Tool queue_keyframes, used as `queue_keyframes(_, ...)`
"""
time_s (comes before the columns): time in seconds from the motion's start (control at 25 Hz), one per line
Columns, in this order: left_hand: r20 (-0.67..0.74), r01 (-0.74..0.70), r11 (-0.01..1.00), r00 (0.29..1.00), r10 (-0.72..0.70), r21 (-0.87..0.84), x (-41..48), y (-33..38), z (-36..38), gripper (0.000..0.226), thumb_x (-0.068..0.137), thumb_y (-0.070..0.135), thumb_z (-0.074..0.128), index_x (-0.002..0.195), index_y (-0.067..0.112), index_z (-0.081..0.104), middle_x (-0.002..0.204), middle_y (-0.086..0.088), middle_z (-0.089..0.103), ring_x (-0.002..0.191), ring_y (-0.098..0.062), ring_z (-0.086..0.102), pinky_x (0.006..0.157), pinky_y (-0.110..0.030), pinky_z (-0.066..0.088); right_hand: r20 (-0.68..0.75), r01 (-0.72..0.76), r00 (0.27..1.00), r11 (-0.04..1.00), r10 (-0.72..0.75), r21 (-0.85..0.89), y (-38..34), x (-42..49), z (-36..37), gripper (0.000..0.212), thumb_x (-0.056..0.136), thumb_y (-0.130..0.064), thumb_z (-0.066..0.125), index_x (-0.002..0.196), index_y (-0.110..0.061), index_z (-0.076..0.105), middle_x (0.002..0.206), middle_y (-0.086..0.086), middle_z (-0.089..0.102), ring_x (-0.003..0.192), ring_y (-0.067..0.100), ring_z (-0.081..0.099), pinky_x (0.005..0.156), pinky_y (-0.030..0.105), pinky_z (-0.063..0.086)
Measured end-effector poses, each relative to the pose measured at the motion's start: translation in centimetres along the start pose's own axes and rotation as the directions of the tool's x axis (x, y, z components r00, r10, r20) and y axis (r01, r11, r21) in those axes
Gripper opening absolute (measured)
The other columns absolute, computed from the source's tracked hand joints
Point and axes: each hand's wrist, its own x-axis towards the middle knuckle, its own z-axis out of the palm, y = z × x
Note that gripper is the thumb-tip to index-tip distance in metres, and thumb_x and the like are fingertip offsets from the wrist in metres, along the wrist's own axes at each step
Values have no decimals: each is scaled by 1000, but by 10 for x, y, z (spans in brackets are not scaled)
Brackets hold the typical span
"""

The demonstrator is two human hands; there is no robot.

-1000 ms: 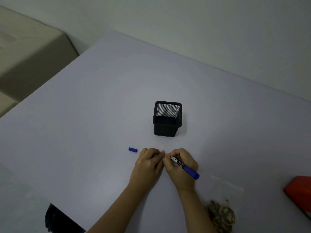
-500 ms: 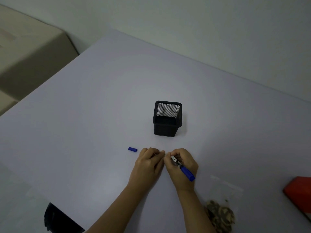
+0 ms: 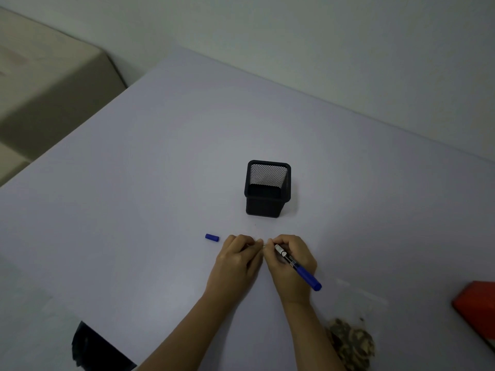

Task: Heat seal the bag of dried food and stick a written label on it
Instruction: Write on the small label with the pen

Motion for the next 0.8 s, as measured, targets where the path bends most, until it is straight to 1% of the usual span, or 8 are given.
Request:
queue_keyframes(0.16,5,-4,1000,1000,4,8,-1,-1,1,27,88,27,54,96,9,73,84,-3,65,81,-7,50,79,-10,36,-6,-3,1000,1000,3,17,-2,0,-1,18,80,-28,63,76,-10,62,70,1,63,65,10,57,60,14,50)
queue_keyframes(0.28,-2,-13,1000,1000,13,9,-1,-2,1,27,88,26,54,95,9,73,84,-3,65,80,-8,50,78,-11,37,-17,23,1000,1000,-23,-1,-2,0,-1,27,84,-34,61,76,-8,63,70,2,63,66,9,56,62,14,51)
queue_keyframes(0.4,-8,-12,1000,1000,12,14,0,-2,1,28,88,26,53,94,8,73,84,-3,66,79,-9,51,78,-12,38,-20,47,999,999,-48,-21,-2,0,0,41,90,-43,50,78,-6,65,71,4,65,72,8,56,67,7,49)
queue_keyframes(0.48,-9,-8,1000,1000,8,17,-1,-2,1,29,88,27,52,94,8,74,83,-3,66,79,-8,51,78,-12,37,-15,43,999,999,-44,-29,-2,0,1,45,91,-45,47,79,-6,66,71,4,65,73,7,56,68,3,46)
queue_keyframes(0.6,-7,-5,1000,1000,5,16,-1,-1,2,29,88,27,52,94,8,74,83,-3,66,80,-7,49,79,-13,37,0,17,1000,999,-17,-28,-2,-3,0,43,91,-43,48,74,-7,64,68,-2,59,71,3,53,64,1,44)
queue_keyframes(0.72,-11,-5,1000,1000,5,7,0,-1,3,28,88,26,53,93,7,74,83,-4,66,81,-7,48,80,-13,37,23,-22,999,1000,22,0,-3,-3,0,29,88,-33,53,71,-10,61,69,-13,50,69,-8,51,62,2,42)
queue_keyframes(0.8,-3,-2,1000,1000,2,6,0,-2,3,27,88,25,54,94,8,73,83,-4,66,81,-6,48,80,-11,36,49,-31,998,999,31,11,-3,-4,0,24,88,-28,54,71,-11,59,71,-21,46,69,-9,50,62,3,42)
